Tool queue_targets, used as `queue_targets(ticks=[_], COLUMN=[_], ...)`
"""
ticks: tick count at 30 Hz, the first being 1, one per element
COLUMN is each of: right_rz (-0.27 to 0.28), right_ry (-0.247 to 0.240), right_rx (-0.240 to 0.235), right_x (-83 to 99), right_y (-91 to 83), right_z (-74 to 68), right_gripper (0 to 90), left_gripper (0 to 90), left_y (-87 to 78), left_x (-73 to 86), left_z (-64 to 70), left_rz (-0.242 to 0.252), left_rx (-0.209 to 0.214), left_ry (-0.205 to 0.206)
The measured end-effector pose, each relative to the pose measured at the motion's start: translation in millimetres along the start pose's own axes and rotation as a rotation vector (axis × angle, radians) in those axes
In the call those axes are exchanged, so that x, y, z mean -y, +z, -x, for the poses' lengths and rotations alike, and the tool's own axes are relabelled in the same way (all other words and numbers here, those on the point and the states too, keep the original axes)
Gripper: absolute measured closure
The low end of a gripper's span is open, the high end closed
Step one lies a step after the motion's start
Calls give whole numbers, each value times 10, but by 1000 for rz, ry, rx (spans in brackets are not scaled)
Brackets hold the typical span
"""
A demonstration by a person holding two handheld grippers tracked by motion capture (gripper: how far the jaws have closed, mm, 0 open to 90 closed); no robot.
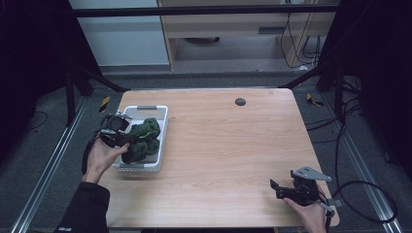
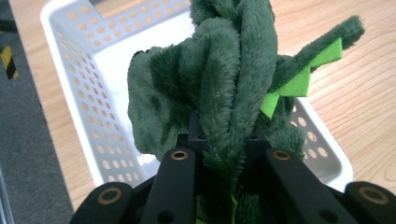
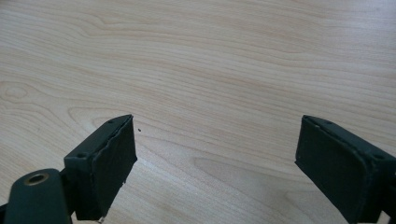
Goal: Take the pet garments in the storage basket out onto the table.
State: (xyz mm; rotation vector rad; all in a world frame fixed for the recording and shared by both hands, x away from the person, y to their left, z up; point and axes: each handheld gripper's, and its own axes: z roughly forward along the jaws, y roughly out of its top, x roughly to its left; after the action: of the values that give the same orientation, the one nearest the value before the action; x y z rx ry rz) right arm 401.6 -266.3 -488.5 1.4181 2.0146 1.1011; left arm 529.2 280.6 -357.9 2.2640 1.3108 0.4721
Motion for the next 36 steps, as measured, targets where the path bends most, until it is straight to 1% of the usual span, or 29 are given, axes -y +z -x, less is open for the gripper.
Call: queue_targets(ticks=[5, 8, 10, 12, 14, 16, 17, 20, 22, 23, 24, 26, 30, 33, 34, 36], right_rz=[3, 3, 5, 4, 4, 6, 7, 9, 9, 9, 8, 8, 10, 10, 10, 10], right_ry=[-2, -3, -8, -2, -1, 1, 3, 1, 2, 2, 2, 2, 0, 3, 2, 2], right_rx=[1, 0, 3, 0, 0, -1, -1, -1, -1, -1, -1, -1, 0, 0, 0, 0], right_x=[-2, -2, 0, -3, -3, -4, -6, -7, -7, -7, -7, -7, -7, -8, -7, -7], right_y=[-6, -7, -4, -8, -9, -12, -15, -18, -18, -18, -18, -18, -20, -21, -21, -21], right_z=[1, 1, 5, 2, 1, -1, -3, -2, -3, -4, -4, -3, -2, -3, -2, -2], right_gripper=[121, 121, 121, 121, 121, 121, 121, 121, 121, 121, 121, 121, 121, 121, 121, 121], left_gripper=[795, 795, 795, 795, 795, 795, 795, 795, 795, 795, 795, 795, 795, 795, 795, 795], left_y=[-157, -203, -264, -305, -348, -371, -419, -463, -520, -520, -553, -588, -674, -718, -758, -773], left_x=[-37, -46, -54, -60, -67, -68, -71, -75, -85, -85, -94, -106, -127, -136, -147, -152], left_z=[-19, -19, -15, -9, 0, 9, 18, 32, 69, 69, 105, 142, 213, 246, 272, 290], left_rz=[23, 32, 43, 47, 49, 52, 60, 65, 65, 65, 65, 63, 79, 86, 87, 90], left_rx=[-8, -8, -3, -1, -3, -1, 1, 5, 12, 12, 16, 20, 30, 36, 42, 44], left_ry=[14, 13, 17, 20, 32, 31, 42, 46, 62, 62, 81, 98, 120, 129, 143, 146])
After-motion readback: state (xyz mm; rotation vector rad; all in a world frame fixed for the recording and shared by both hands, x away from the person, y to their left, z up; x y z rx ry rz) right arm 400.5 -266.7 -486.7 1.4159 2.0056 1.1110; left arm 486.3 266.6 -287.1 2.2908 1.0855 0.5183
